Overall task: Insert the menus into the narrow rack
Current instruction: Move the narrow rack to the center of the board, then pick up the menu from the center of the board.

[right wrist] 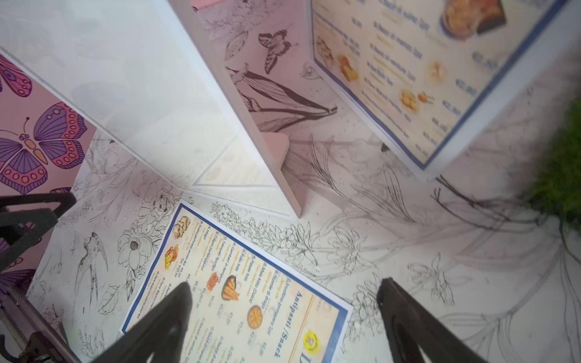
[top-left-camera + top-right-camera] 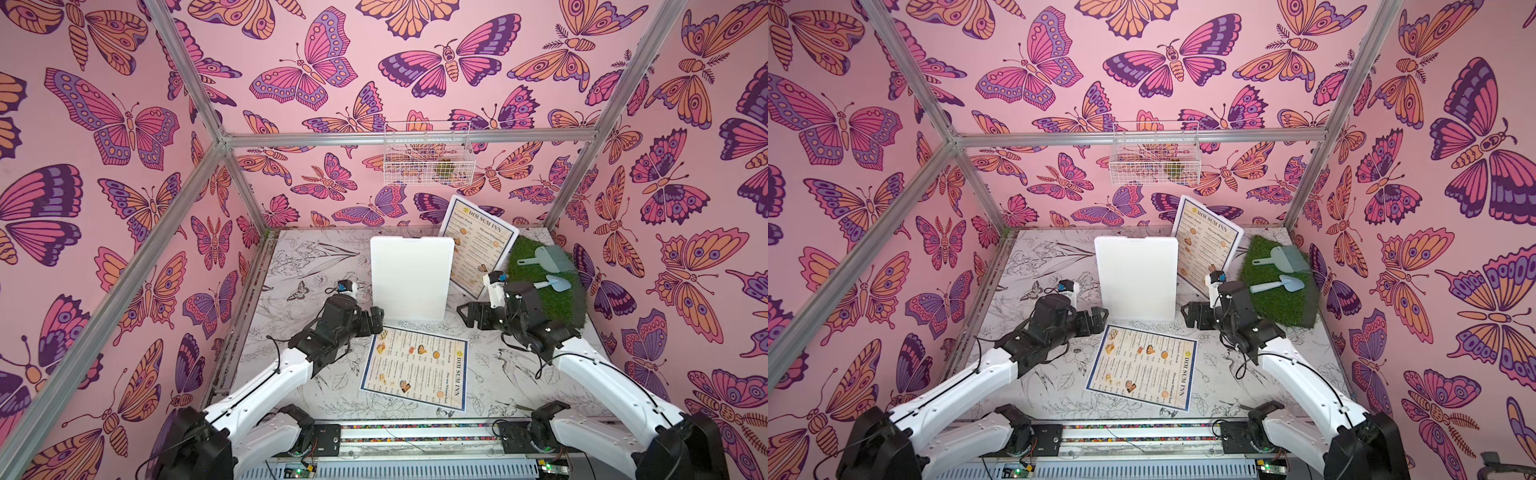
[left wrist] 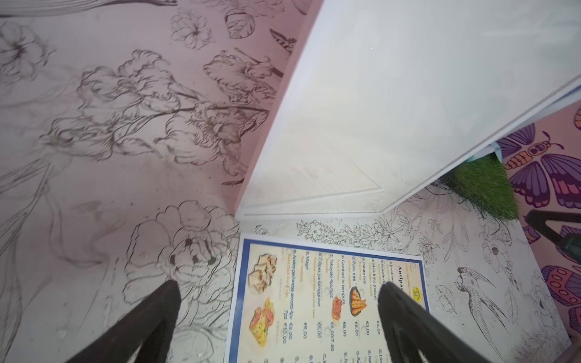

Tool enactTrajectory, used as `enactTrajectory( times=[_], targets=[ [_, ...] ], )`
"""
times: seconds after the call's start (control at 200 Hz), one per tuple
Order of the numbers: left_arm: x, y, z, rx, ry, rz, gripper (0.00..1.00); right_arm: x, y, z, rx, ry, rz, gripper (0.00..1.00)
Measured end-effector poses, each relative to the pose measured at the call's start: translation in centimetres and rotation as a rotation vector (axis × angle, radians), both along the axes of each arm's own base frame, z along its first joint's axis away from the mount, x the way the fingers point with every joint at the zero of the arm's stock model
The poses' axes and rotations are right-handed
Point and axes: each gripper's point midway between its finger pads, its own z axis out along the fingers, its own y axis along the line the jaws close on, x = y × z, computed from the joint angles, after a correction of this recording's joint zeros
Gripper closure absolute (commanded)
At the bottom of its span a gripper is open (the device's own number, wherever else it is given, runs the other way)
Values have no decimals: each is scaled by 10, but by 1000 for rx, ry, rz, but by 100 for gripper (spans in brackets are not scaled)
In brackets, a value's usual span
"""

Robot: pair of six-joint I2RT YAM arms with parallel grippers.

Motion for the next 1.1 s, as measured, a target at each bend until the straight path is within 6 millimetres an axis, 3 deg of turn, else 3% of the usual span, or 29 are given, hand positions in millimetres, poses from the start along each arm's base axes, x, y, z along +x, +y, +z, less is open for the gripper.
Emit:
enactTrajectory(
  times=[0.26, 0.381, 0.536, 0.861, 1.102],
  targets=[
    [-50, 4, -40, 7, 269, -45, 0, -56, -16, -13, 135, 172, -126, 19],
    [-59, -1, -57, 8, 356, -72, 1, -79, -19, -29, 196, 259, -172, 27],
    [-63, -8, -72, 10, 419, -102, 2, -98, -14, -58, 236, 412, -190, 28],
    [-56, -22, -102, 21, 488, -156, 4, -109, -3, -88, 252, 563, -174, 30],
    [-49, -34, -100, -15, 473, -185, 7, -109, -1, -103, 232, 605, -169, 32]
  ],
)
